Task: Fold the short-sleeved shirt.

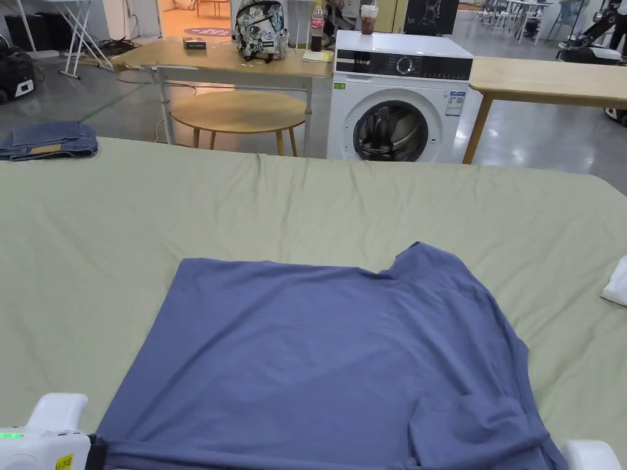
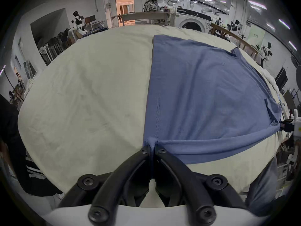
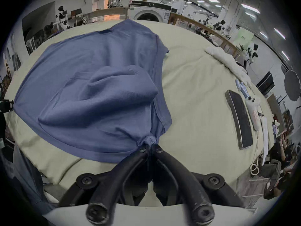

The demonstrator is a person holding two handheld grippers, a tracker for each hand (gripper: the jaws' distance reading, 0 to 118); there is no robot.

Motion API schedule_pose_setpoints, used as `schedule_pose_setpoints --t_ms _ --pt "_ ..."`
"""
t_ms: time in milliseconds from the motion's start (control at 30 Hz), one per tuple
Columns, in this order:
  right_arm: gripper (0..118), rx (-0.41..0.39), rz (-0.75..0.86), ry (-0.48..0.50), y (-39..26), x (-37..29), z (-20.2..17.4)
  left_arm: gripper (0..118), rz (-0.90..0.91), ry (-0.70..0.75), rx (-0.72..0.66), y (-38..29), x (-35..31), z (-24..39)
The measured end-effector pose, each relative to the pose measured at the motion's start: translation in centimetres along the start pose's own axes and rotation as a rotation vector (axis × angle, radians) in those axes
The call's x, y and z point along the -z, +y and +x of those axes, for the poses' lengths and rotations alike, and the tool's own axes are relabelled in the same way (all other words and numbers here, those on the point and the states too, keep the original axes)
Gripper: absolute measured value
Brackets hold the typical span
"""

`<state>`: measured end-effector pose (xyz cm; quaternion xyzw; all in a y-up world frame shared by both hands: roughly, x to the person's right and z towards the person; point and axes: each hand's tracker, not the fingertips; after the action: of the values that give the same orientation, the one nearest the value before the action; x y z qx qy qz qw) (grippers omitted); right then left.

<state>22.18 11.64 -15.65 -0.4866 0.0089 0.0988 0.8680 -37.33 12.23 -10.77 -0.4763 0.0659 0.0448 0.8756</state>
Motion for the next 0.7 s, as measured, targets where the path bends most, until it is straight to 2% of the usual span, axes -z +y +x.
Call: schedule_pose_setpoints --t_ms 33,67,100,133,167,233,367,500,533,600,667,700 --pt "18 0.003 -0.003 -0.004 0.2 -0.4 0.1 7 -0.001 -0.009 -0.008 0.0 -0.2 -0.1" --pt "34 0.004 0.000 -0.018 0.4 -0.8 0.1 16 -0.001 -0.018 -0.023 0.3 -0.5 -0.2" --pt "61 0.005 0.010 -0.035 0.8 -1.4 0.3 35 0.001 -0.030 -0.046 0.7 -0.8 -0.2" --pt "75 0.021 0.033 -0.039 1.1 -2.1 0.6 50 0.019 -0.049 -0.069 1.1 -1.2 -0.2" --pt "81 0.045 0.067 -0.035 1.5 -2.7 0.8 60 0.048 -0.070 -0.090 1.4 -1.7 -0.1" --pt "81 0.081 0.127 -0.006 2.8 -4.1 1.1 62 0.112 -0.104 -0.102 2.6 -2.5 0.2" --pt "81 0.103 0.298 -0.016 5.5 -5.5 0.1 62 0.238 -0.121 -0.071 5.1 -3.9 2.7" --pt "80 0.158 0.497 0.013 8.5 -8.0 -2.8 62 0.396 -0.113 -0.031 7.5 -4.8 5.4" --pt "77 0.164 0.542 0.018 9.0 -6.2 -3.0 62 0.436 -0.097 -0.025 8.1 -5.1 6.2" --pt "67 0.168 0.629 0.020 10.0 -6.7 -4.5 61 0.516 -0.085 -0.013 8.8 -5.8 7.6" --pt "64 0.173 0.705 0.046 11.0 -7.7 -6.3 51 0.606 -0.079 0.003 9.4 -6.6 9.0" --pt "61 0.175 0.733 0.066 11.3 -8.0 -6.9 36 0.637 -0.066 0.009 9.6 -6.9 9.6"
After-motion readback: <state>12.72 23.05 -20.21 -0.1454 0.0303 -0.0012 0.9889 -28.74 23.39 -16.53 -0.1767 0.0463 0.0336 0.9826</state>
